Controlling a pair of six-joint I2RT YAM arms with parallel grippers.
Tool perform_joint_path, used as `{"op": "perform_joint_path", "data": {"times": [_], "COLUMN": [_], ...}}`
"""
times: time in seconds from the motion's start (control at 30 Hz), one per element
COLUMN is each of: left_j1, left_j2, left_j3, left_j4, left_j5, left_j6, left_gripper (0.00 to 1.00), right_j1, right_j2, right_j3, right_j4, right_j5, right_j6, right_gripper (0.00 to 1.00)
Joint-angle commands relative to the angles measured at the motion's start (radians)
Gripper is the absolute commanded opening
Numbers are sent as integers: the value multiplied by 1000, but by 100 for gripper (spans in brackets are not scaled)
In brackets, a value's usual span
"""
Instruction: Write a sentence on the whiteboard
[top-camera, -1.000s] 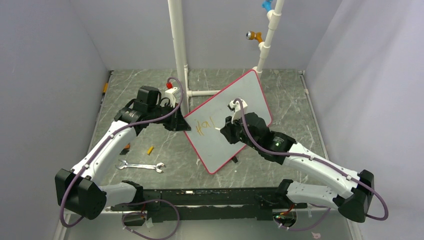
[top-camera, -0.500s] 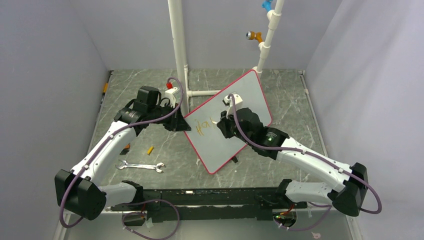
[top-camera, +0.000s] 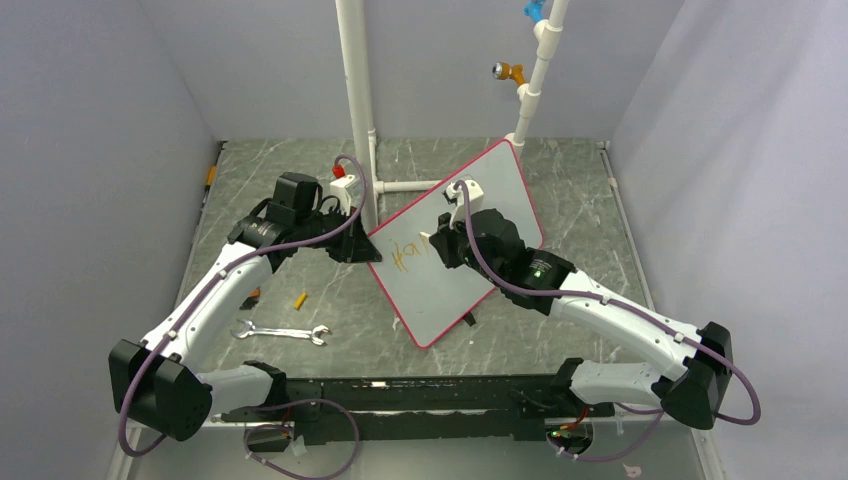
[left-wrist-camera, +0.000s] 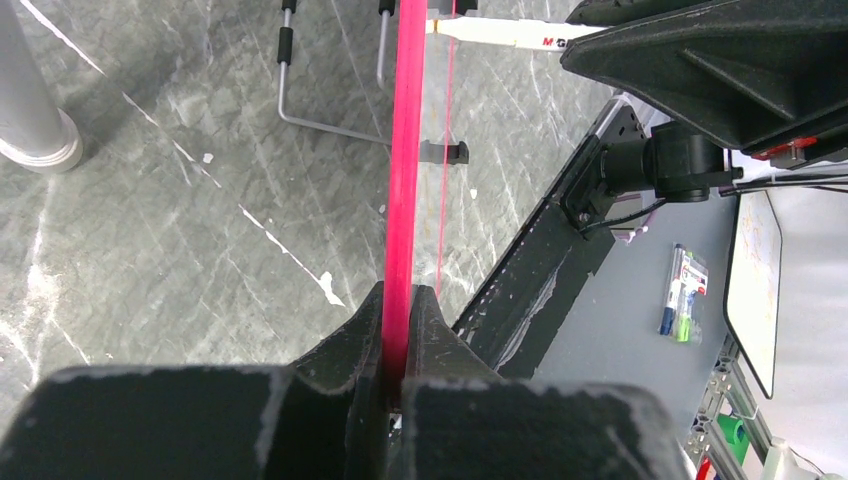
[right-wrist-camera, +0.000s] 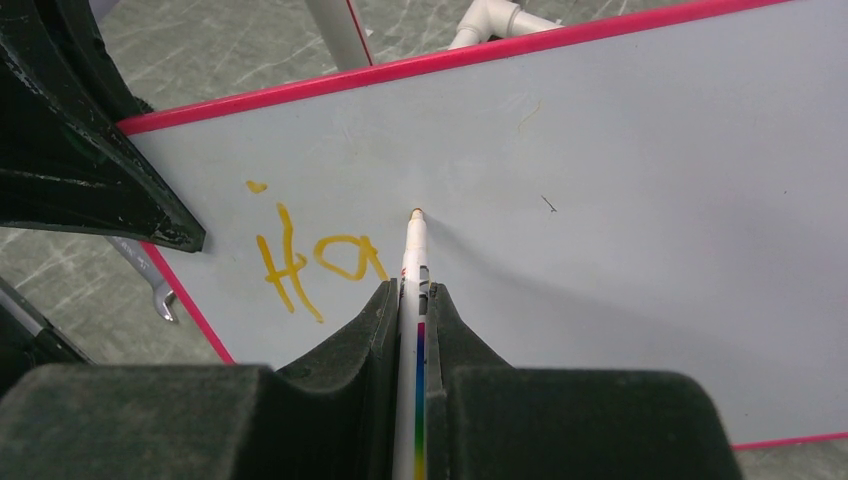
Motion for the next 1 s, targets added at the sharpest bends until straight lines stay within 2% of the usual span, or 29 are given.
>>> {"op": "perform_joint_path", "data": {"times": [0.0,0.33,0.97], "left_j1": [10,9,9], "left_j2": [-26,-27,-25], "left_j3": [-1,-1,0], "left_j4": [87,88,85], "left_j5": [-186,-189,-191], "left_j6": [161,161,162], "left_gripper": [0,0,0], "right_j1": [-7,-40,-50], "right_j2": [14,8,-26], "right_j3": [37,14,-19], "right_j4": [53,1,-58], "right_j5": [10,78,-106], "right_j6": [-16,-17,-1], "right_gripper": [0,0,0]}}
